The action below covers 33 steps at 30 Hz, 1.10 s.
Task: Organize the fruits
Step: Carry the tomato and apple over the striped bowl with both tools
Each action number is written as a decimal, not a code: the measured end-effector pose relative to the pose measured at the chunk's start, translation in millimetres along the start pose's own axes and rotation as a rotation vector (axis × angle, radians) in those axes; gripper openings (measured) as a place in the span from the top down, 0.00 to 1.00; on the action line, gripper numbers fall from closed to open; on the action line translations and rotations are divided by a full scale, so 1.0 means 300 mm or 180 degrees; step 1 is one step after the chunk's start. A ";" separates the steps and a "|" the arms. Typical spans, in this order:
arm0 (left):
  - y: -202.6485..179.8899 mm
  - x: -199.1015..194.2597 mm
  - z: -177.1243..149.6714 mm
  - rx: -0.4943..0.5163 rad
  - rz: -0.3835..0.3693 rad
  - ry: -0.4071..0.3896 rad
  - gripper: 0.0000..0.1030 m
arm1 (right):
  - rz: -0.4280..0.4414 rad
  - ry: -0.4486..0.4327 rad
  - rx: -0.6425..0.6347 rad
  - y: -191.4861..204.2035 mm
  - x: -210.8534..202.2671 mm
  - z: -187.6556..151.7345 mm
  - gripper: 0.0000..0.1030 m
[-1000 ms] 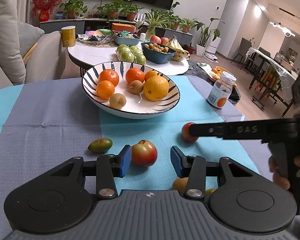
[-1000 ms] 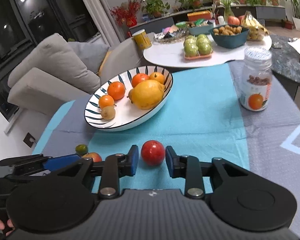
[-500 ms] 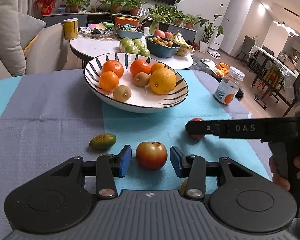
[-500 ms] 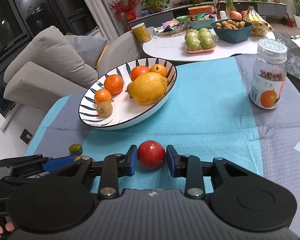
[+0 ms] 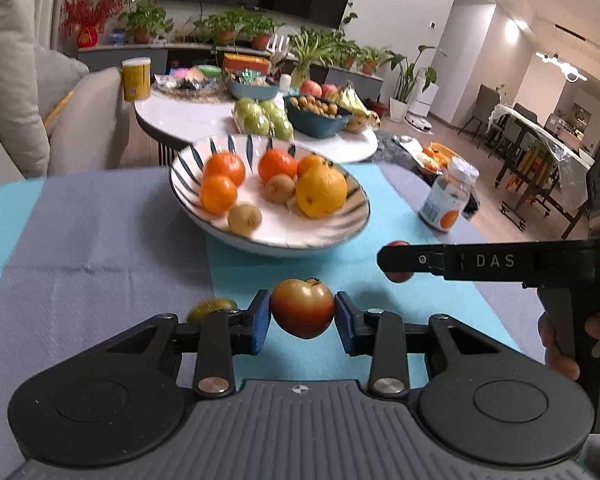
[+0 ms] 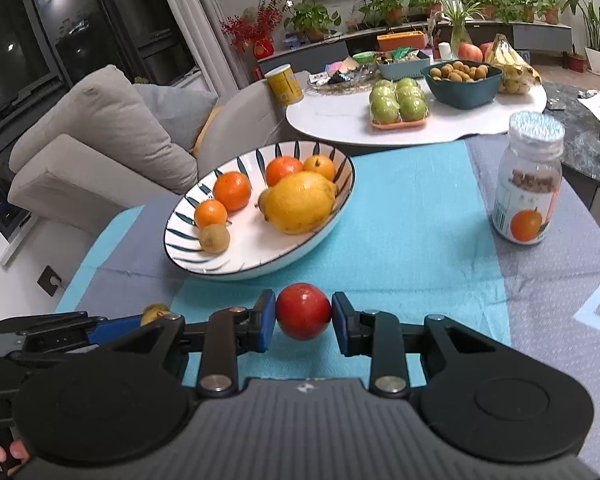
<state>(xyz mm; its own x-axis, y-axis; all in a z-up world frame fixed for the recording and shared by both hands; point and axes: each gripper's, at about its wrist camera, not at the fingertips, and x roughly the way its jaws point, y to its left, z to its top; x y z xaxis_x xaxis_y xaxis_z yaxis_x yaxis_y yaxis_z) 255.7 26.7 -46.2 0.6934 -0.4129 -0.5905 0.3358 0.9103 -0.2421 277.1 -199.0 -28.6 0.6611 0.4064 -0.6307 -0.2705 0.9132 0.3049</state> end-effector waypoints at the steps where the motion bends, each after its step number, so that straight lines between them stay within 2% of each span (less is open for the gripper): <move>1: 0.003 -0.004 0.008 0.0007 0.0017 -0.0028 0.69 | 0.0001 -0.0023 0.0003 0.002 -0.003 0.006 0.37; 13: 0.009 -0.005 0.099 0.0021 0.0019 -0.0230 0.69 | 0.0048 -0.0228 -0.0006 0.028 -0.010 0.092 0.37; 33: -0.018 0.066 0.122 0.0141 -0.0014 -0.0127 0.69 | 0.0188 -0.0165 0.0021 0.033 0.044 0.122 0.37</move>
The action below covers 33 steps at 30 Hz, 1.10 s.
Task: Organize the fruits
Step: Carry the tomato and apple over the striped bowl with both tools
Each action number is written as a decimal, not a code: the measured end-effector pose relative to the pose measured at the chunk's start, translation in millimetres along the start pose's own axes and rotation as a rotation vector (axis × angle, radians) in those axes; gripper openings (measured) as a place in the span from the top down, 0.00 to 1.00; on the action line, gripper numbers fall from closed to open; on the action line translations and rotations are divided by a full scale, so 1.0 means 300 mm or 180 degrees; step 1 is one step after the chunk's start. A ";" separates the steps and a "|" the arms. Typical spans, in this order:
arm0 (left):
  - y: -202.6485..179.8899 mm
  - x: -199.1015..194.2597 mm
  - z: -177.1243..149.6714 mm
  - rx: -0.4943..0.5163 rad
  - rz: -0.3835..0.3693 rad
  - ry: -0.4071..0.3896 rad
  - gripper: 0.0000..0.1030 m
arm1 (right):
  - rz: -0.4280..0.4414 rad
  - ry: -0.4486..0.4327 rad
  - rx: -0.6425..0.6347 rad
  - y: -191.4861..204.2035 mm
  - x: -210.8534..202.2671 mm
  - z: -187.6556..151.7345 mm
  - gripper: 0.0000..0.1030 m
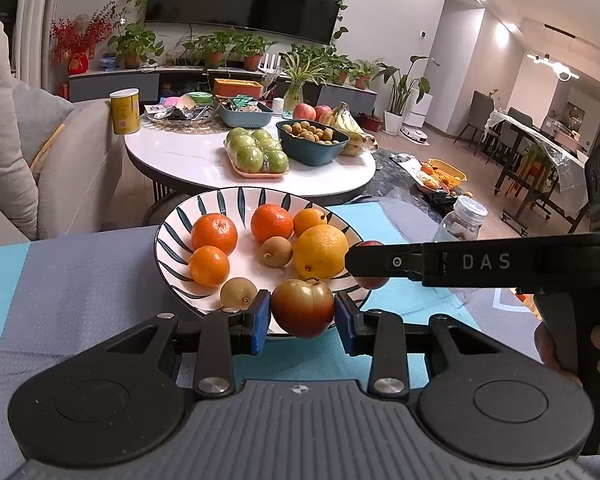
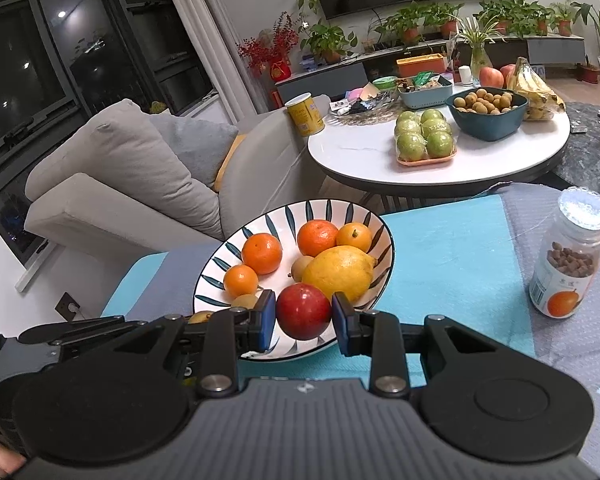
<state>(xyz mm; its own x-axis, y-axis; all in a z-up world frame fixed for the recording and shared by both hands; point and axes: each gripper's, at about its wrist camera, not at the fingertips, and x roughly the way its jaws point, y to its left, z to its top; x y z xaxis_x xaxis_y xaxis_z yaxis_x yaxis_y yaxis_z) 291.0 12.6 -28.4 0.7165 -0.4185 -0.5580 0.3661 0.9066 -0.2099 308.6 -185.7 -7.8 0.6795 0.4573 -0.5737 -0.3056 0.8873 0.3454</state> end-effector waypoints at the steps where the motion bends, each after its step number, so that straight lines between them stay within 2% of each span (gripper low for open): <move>1: -0.001 0.000 -0.001 0.0003 -0.0001 0.0006 0.69 | 0.0004 0.0006 0.0005 -0.001 0.003 0.000 0.37; 19: 0.021 0.037 0.002 -0.0048 -0.0007 0.0070 0.69 | 0.0016 0.0147 0.0008 -0.008 0.062 -0.001 0.37; 33: 0.025 0.073 0.010 -0.0003 -0.0003 0.0126 0.68 | 0.0045 0.0157 -0.0002 -0.012 0.076 -0.004 0.37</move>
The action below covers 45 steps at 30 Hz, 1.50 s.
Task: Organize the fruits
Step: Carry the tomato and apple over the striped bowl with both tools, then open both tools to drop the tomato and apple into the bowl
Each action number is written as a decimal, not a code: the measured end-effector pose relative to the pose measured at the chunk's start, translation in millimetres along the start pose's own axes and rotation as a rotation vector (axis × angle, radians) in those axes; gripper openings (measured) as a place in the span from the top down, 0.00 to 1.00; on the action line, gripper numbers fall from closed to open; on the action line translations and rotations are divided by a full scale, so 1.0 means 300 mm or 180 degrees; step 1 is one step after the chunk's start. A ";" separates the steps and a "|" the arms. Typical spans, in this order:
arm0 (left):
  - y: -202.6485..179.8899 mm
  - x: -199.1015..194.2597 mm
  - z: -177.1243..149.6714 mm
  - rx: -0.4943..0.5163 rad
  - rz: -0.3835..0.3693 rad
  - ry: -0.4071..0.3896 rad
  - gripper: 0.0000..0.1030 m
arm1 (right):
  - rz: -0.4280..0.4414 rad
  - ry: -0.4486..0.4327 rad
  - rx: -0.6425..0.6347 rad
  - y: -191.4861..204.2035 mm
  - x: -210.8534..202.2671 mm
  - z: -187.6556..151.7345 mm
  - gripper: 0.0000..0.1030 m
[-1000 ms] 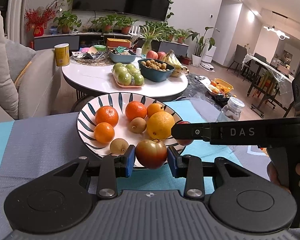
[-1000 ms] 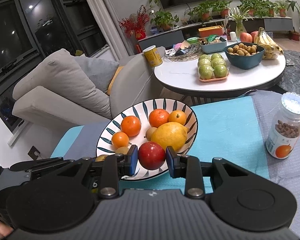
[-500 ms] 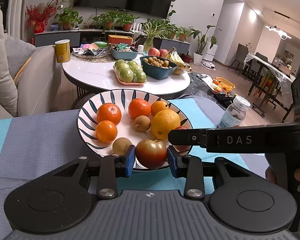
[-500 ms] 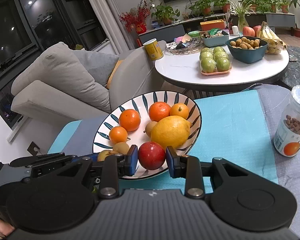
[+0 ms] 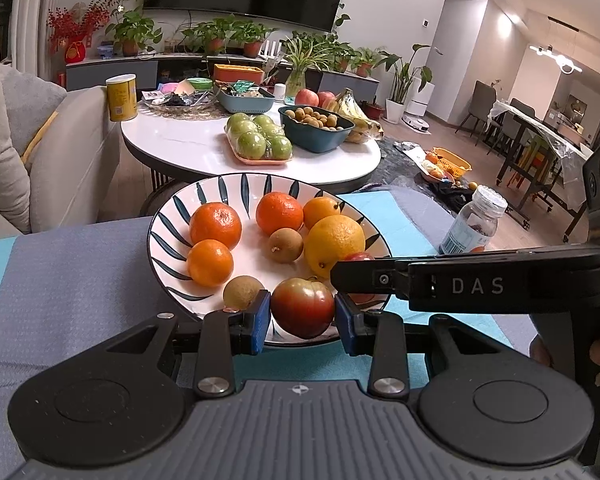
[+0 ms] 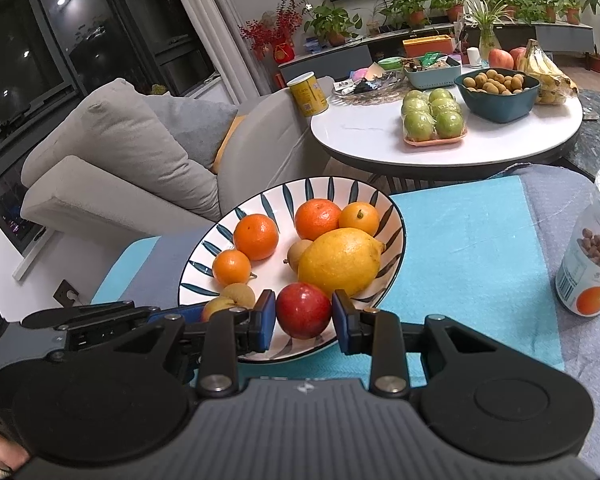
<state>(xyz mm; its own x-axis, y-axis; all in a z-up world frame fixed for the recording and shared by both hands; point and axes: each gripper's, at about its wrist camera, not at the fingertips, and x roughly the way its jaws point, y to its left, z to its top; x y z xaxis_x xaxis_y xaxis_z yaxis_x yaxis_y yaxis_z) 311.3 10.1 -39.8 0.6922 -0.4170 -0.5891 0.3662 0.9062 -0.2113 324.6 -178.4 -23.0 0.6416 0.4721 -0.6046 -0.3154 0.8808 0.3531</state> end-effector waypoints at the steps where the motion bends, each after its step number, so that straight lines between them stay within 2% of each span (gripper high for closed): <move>1: 0.001 0.002 0.000 0.0000 0.0006 0.0003 0.68 | 0.0005 -0.0005 0.0008 -0.002 0.001 0.000 0.37; 17: -0.001 -0.010 0.000 0.0033 0.0000 -0.0047 0.69 | 0.0078 -0.0056 0.0083 -0.017 -0.007 0.002 0.37; 27: -0.006 -0.033 -0.017 0.0002 -0.0011 -0.0051 0.69 | 0.0011 -0.0119 0.0034 -0.003 -0.036 -0.002 0.37; 29: -0.009 -0.047 -0.023 -0.0008 -0.0032 -0.0067 0.69 | -0.0100 -0.0088 0.0038 -0.004 -0.042 -0.005 0.35; 32: -0.018 -0.073 -0.032 -0.0020 -0.0046 -0.0085 0.69 | -0.0077 -0.0031 0.0121 -0.025 -0.050 -0.019 0.35; 39: -0.048 -0.124 -0.067 -0.0009 -0.0059 -0.0075 0.69 | -0.0143 -0.0055 0.0153 -0.027 -0.123 -0.047 0.35; 45: -0.095 -0.160 -0.129 0.0015 -0.0095 -0.0018 0.69 | -0.0227 -0.0058 0.0020 -0.017 -0.185 -0.095 0.35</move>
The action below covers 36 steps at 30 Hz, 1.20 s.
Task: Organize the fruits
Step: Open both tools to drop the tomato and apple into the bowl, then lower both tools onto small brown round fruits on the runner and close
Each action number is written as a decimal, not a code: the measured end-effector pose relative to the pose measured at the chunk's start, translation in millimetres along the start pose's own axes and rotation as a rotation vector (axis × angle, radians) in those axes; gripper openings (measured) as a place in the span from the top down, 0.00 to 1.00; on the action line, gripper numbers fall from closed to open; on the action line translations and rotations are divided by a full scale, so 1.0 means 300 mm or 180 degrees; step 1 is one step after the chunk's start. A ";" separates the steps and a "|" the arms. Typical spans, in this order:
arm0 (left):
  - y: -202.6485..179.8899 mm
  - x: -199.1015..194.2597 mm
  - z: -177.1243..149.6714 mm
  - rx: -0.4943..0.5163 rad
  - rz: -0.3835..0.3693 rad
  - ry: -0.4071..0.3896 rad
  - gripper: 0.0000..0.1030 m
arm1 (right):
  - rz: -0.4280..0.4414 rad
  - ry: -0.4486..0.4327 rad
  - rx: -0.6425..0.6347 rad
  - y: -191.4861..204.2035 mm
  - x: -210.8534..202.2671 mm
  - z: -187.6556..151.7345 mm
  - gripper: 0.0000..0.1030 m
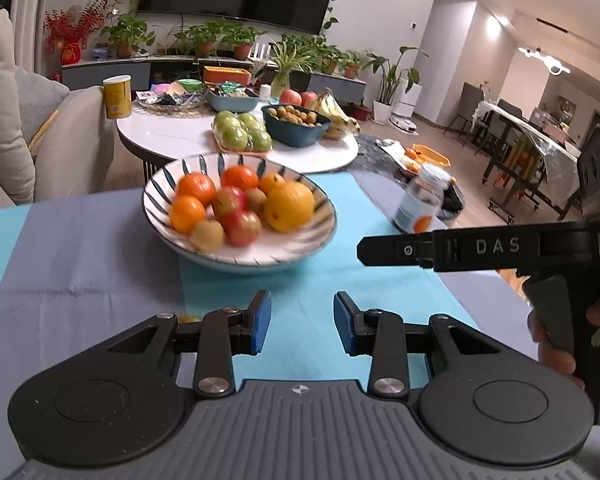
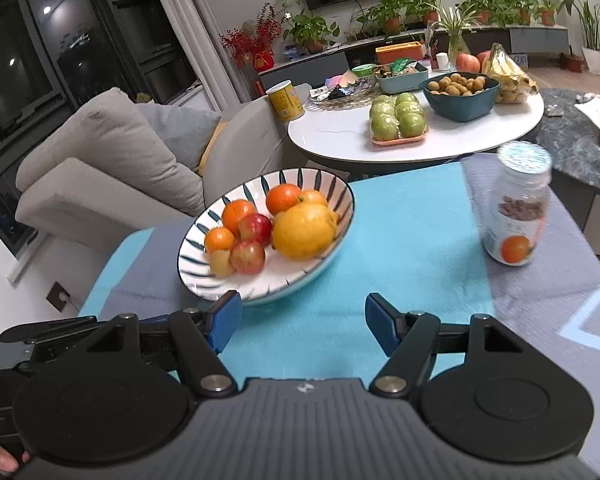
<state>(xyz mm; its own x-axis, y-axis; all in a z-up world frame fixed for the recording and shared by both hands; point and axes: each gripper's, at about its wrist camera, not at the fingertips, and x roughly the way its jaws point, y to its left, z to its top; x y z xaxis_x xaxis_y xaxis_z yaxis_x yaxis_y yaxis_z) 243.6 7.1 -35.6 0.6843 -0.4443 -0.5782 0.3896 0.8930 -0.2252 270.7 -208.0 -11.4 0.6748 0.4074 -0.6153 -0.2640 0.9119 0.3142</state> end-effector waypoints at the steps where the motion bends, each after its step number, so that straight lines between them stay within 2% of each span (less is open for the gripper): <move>1: -0.009 -0.005 -0.012 0.0010 -0.0005 0.0021 0.69 | -0.0011 0.0007 -0.0014 -0.004 -0.010 -0.010 0.35; 5: -0.029 -0.017 -0.056 0.0013 -0.0009 0.0073 0.69 | -0.0028 0.0070 0.0041 -0.019 -0.045 -0.058 0.35; 10: -0.037 -0.026 -0.094 -0.0027 0.0009 0.0118 0.69 | 0.0194 0.0214 0.0298 -0.027 -0.082 -0.123 0.35; 20: -0.049 -0.031 -0.123 -0.0106 -0.0015 0.0165 0.69 | 0.0256 0.0283 -0.0012 0.047 -0.149 -0.235 0.35; 25: -0.064 -0.024 -0.128 -0.0086 -0.0050 0.0192 0.68 | 0.0293 0.0352 0.0017 0.039 -0.140 -0.269 0.36; 30: -0.068 -0.013 -0.133 -0.0127 -0.0102 0.0226 0.68 | 0.0291 0.0383 0.0069 0.028 -0.133 -0.282 0.45; 36: -0.076 -0.003 -0.140 -0.0120 -0.0158 0.0255 0.68 | 0.0266 0.0370 0.0031 0.031 -0.138 -0.286 0.47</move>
<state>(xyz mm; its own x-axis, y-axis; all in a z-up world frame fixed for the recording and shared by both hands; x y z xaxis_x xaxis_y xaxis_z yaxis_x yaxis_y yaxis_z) 208.4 -9.9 -62.9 0.6127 -0.4823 -0.6262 0.3972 0.8728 -0.2836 181.1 -212.1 -44.9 0.5663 0.4853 -0.6661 -0.3088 0.8743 0.3745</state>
